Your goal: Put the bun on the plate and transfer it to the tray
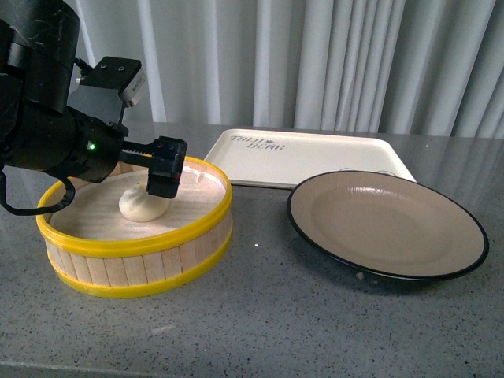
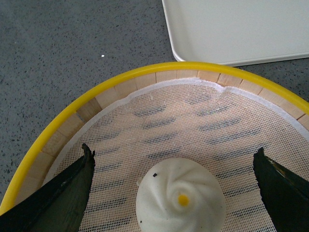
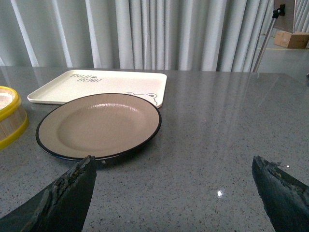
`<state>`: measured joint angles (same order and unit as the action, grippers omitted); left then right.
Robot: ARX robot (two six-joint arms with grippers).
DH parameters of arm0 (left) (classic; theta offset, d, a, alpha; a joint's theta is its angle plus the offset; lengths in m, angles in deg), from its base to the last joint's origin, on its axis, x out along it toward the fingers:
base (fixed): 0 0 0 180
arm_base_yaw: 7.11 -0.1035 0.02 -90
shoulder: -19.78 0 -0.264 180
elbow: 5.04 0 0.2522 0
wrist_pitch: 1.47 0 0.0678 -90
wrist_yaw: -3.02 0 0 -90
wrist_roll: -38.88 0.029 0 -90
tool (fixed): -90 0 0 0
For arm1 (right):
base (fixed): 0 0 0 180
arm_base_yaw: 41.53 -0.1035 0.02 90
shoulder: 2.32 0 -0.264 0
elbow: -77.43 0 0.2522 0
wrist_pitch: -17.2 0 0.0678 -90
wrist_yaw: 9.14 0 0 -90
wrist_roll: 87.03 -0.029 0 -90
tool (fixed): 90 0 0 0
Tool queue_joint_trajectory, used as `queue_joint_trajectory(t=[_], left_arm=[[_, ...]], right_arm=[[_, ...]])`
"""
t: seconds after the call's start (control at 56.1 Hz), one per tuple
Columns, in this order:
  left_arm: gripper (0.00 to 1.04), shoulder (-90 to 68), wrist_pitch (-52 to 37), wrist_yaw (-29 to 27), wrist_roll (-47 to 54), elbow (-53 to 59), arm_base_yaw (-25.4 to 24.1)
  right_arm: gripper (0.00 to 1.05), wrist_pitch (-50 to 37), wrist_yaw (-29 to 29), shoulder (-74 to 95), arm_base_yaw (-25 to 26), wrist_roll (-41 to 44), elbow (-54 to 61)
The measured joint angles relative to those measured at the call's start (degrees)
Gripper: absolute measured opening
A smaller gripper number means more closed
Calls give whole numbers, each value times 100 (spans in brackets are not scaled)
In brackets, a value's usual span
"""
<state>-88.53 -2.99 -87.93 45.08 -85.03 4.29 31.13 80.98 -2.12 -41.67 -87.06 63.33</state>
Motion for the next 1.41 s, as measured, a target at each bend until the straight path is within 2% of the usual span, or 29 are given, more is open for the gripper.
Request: queue_joint_trajectory(t=[0.481, 1.052, 1.07, 1.159, 1.248, 1.408], left_arm=[[98, -22, 352, 114, -549, 13, -50], [98, -264, 389, -68, -699, -85, 9], [97, -267, 385, -81, -697, -85, 11], [78, -278, 363, -105, -734, -85, 24], [66, -278, 323, -103, -743, -85, 24], [30, -251, 306, -52, -824, -125, 22]], right_arm=[[96, 0, 0, 0, 0, 0, 0], [96, 0, 0, 0, 0, 0, 0], [96, 0, 0, 0, 0, 0, 0], [96, 0, 0, 0, 0, 0, 0], [96, 0, 0, 0, 0, 0, 0], [96, 0, 0, 0, 0, 0, 0]])
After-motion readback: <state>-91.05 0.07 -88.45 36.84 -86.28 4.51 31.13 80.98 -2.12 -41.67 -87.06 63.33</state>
